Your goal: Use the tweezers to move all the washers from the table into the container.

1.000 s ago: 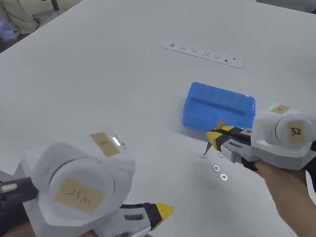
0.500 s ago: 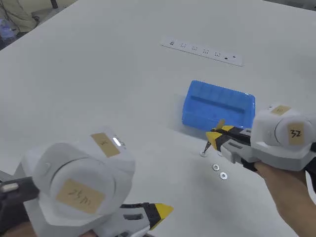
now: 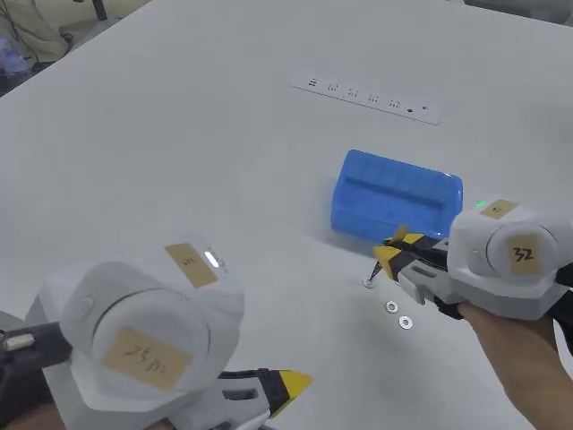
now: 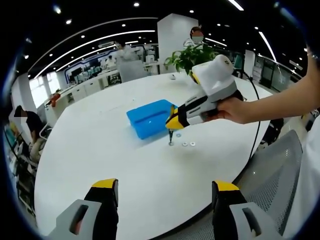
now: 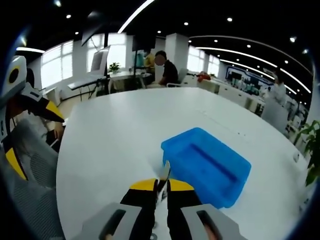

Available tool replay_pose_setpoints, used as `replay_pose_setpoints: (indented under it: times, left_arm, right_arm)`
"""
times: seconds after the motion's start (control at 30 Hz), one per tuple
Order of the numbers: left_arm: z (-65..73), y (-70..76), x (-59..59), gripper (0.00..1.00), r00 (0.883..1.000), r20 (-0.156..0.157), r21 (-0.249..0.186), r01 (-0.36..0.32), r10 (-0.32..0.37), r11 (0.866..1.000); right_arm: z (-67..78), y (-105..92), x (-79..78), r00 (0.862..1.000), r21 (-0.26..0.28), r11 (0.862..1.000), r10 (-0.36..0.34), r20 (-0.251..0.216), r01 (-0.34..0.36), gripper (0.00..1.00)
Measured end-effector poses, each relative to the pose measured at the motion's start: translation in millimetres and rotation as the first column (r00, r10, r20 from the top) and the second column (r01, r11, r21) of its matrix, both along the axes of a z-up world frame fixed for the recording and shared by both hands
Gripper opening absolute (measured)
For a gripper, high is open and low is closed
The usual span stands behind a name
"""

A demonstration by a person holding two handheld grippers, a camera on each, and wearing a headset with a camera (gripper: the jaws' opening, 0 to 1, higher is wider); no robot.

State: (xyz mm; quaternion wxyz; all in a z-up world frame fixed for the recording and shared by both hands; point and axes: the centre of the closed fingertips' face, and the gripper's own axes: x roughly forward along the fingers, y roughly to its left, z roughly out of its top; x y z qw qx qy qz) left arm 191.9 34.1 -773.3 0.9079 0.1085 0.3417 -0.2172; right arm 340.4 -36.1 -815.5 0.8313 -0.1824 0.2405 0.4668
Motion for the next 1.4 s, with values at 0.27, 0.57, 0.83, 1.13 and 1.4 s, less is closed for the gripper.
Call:
replay_pose_setpoints:
  times: [0.27,0.57,0.83,1.13,1.4]
  left_arm:
    - [1.3,-0.8,2.6,0.77,1.000,0.005,0.008,0.005,-0.005,1.000]
    - [4.9,1.4,4.5,0.76,1.000,0.015,0.021,0.005,-0.006,1.000]
    - [7.2,2.0,4.4,0.76,1.000,0.022,0.023,0.005,-0.005,1.000]
    - [7.6,-0.2,5.0,0.75,1.000,0.023,0.017,0.012,-0.012,1.000]
    - [5.8,0.5,4.4,0.75,1.000,0.018,0.017,0.015,-0.015,1.000]
  right_arm:
    - [-0.6,0.4,2.1,0.999,0.021,1.000,-0.019,-0.039,0.020,0.01]
    - [-1.0,2.4,1.4,0.998,0.027,0.999,-0.020,-0.064,0.022,0.00]
    - [-0.1,-0.5,0.6,0.995,0.043,0.998,-0.035,-0.096,0.039,0.00]
    - [12.2,-3.3,0.2,0.993,0.080,0.995,-0.056,-0.109,0.065,0.00]
    - [9.3,-0.8,2.3,0.995,0.080,0.995,-0.050,-0.087,0.057,0.02]
